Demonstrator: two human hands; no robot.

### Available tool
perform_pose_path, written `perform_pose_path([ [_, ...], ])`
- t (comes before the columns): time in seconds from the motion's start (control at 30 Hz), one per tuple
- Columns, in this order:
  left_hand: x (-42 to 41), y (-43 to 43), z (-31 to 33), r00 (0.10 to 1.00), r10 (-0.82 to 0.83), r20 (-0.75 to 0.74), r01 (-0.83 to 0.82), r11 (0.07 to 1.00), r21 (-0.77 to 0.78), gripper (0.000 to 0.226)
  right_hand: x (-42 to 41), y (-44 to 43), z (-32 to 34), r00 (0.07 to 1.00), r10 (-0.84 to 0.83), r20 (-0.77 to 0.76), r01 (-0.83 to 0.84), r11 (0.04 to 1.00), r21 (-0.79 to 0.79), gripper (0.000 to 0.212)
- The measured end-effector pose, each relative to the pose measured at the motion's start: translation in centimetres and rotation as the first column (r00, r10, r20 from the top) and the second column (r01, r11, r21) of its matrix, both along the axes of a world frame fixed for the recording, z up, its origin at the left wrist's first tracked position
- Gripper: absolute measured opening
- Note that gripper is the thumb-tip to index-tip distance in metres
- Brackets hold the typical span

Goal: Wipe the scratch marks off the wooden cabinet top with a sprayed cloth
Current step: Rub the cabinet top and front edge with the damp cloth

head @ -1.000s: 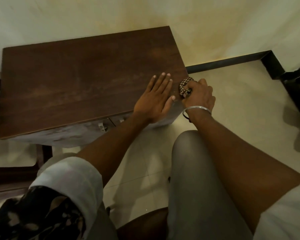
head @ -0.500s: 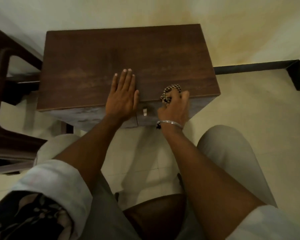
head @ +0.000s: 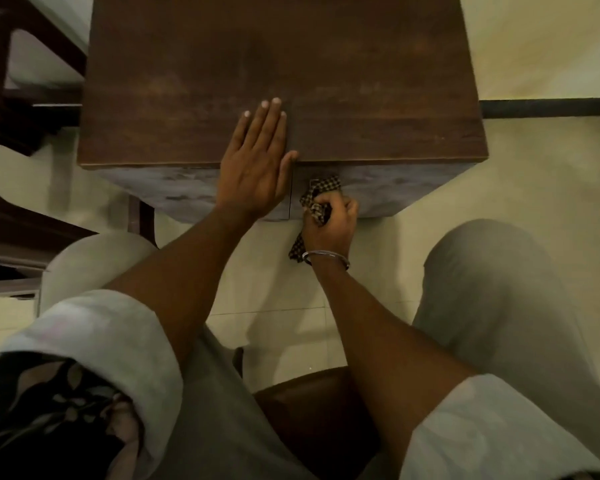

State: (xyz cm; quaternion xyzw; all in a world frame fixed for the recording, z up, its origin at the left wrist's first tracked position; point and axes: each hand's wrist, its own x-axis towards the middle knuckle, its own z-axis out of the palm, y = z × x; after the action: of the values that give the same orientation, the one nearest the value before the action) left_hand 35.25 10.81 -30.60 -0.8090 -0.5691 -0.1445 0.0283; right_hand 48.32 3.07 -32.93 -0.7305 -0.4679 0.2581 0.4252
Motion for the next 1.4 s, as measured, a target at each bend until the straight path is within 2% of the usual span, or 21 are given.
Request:
perform_pose_path([
  [0.1,1.1,0.9,0.2,0.955,0.233,0.181,-0.240,0.971,0.012,0.058,-1.1,0.8,-1.2,1.000,-0.021,0.004,0.021,0.999,0.029,0.016],
  [0.3,1.9,1.9,-0.7,0.941,0.325,0.098,-0.331,0.941,0.062,0.059,-2.2,2.5,-3.0,0.994,-0.106,0.001,0.106,0.990,0.089,0.017],
  [0.57,2.1,1.9,-1.0,0.944,0.312,0.109,-0.325,0.937,0.127,0.056,-2.7,3.0,-4.5,0.982,-0.175,-0.071,0.184,0.973,0.143,0.023],
  [0.7,1.7,1.9,-1.4,0.946,0.243,0.215,-0.289,0.933,0.216,0.036,-2.7,2.9,-4.2,0.978,-0.176,-0.110,0.190,0.973,0.133,0.021],
  [0.77,1.6,1.7,-1.4,0.948,0.224,0.227,-0.279,0.928,0.248,0.029,-2.7,2.9,-3.6,0.983,-0.163,-0.086,0.174,0.976,0.129,0.019],
  [0.93,1.6,1.8,-1.5,0.943,0.254,0.214,-0.304,0.920,0.247,0.028,-3.1,3.1,-3.5,0.986,-0.165,-0.009,0.164,0.975,0.150,0.019],
  [1.0,1.7,1.8,-1.6,0.942,0.245,0.228,-0.300,0.920,0.251,0.028,-2.8,3.0,-4.3,0.987,-0.155,-0.046,0.160,0.973,0.164,0.019],
  [1.17,1.8,2.0,-1.7,0.939,0.255,0.230,-0.309,0.919,0.243,0.027,-2.8,3.8,-5.5,0.946,-0.237,-0.222,0.273,0.950,0.151,0.026],
  [1.4,1.9,2.2,-2.0,0.942,0.245,0.227,-0.302,0.915,0.266,0.027,-2.6,4.4,-4.6,0.937,-0.276,-0.215,0.306,0.945,0.119,0.023],
])
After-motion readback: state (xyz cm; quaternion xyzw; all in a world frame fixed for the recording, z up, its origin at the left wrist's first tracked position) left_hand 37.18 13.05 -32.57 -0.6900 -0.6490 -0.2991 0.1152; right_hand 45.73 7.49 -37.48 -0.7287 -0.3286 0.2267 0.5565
